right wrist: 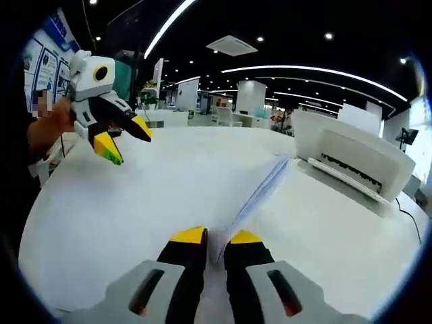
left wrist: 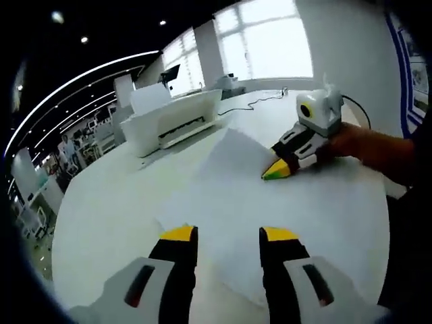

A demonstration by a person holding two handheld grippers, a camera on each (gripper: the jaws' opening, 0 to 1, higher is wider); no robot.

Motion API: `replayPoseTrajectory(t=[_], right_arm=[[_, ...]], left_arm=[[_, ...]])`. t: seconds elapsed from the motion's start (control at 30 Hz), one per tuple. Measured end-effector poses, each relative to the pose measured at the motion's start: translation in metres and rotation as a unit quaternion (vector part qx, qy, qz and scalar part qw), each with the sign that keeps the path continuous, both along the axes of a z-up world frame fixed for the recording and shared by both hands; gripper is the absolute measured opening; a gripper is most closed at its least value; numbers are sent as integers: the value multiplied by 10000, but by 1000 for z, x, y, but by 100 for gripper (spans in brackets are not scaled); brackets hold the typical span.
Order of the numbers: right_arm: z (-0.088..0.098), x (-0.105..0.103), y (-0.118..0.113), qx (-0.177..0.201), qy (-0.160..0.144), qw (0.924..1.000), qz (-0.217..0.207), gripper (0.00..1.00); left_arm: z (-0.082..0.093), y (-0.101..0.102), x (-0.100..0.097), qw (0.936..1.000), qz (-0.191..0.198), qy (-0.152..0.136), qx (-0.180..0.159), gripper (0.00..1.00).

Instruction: Organize the stack of printing papers by aligning and flattening the scattered papers on the table

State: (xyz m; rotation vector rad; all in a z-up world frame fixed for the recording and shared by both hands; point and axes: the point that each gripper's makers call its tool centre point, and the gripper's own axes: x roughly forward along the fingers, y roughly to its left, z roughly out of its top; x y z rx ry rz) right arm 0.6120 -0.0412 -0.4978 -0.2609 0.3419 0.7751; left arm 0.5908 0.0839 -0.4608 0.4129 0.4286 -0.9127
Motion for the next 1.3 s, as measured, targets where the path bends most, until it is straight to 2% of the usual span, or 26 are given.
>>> replayPoseTrajectory(t=[0.1, 0.3, 0.47, 0.57, 0.77, 1.0, 1.13, 1.27, 1.3], right_arm=[[0, 0, 1, 3, -6, 10000, 3, 7], [1, -1, 1, 32, 13, 10000, 6, 7], [1, 0, 1, 52, 34, 10000, -37, 8], [2, 1, 0, 47, 49, 10000, -66, 10], [3, 6, -3, -118, -16, 9998, -139, 16], [8, 13, -15, -367, -106, 9986, -369, 30], [11, 17, -23, -476, -167, 9974, -508, 30], [10, 22, -44, -787, -166, 9927, -901, 27], [11, 23, -45, -740, -156, 9928, -928, 27]], left_arm=[[-8, -8, -3, 9998, -119, -49, 129, 45], [-26, -13, -7, 9990, -242, 169, 345, 45], [-32, -11, -8, 9989, -104, 437, 105, 46], [-32, -9, -8, 9988, -74, 485, 31, 47], [-31, -9, -9, 9992, -23, 389, 13, 48], [-31, -9, -8, 9993, -46, 359, 7, 48], [-31, -9, -8, 9994, -53, 350, 9, 48], [-31, -9, -8, 9993, -43, 374, -8, 48], [-31, -9, -8, 9993, -47, 380, -9, 48]])
